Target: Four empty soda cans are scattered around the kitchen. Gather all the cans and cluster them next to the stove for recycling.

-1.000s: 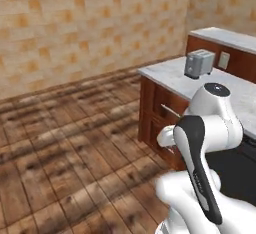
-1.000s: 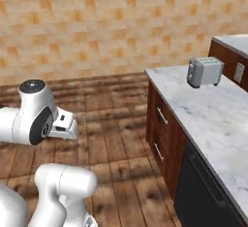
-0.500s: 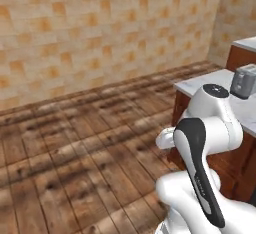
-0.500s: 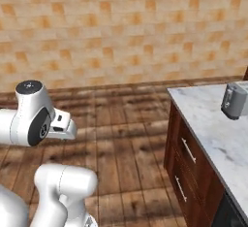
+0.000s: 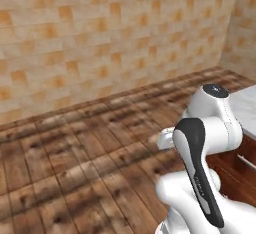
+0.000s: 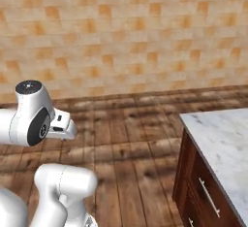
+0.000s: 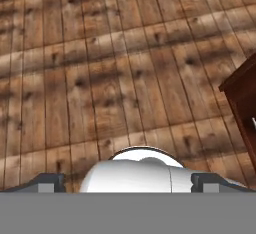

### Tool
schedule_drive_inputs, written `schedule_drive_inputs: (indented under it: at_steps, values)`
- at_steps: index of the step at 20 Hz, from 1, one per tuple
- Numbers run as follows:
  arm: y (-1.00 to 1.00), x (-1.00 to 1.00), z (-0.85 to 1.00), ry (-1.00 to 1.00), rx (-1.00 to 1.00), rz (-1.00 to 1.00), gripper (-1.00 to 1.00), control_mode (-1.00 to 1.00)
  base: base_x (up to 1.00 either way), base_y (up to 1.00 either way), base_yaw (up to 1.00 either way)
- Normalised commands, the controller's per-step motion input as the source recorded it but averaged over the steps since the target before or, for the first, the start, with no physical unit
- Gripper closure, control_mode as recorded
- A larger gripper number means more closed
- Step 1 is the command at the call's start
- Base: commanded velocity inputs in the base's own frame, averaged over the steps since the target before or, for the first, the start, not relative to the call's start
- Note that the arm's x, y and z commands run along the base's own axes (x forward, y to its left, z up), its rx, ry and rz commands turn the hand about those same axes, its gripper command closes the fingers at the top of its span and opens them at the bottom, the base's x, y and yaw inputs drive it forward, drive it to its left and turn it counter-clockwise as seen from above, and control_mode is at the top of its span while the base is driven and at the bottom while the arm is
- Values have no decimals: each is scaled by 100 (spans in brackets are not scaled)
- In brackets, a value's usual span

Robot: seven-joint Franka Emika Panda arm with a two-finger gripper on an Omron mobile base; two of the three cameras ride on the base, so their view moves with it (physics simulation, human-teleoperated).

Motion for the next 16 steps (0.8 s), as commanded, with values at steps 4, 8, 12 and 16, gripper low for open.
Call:
schedule_drive_inputs:
  at_steps: [4,8,12,16]
  values:
    - [0,0,0,0,0,0,-100,100,100,0,-2]
    - [0,0,0,0,0,0,-100,100,100,-8,-6]
    - [0,0,0,0,0,0,-100,100,100,6,-3]
    - [0,0,0,0,0,0,-100,100,100,3,6]
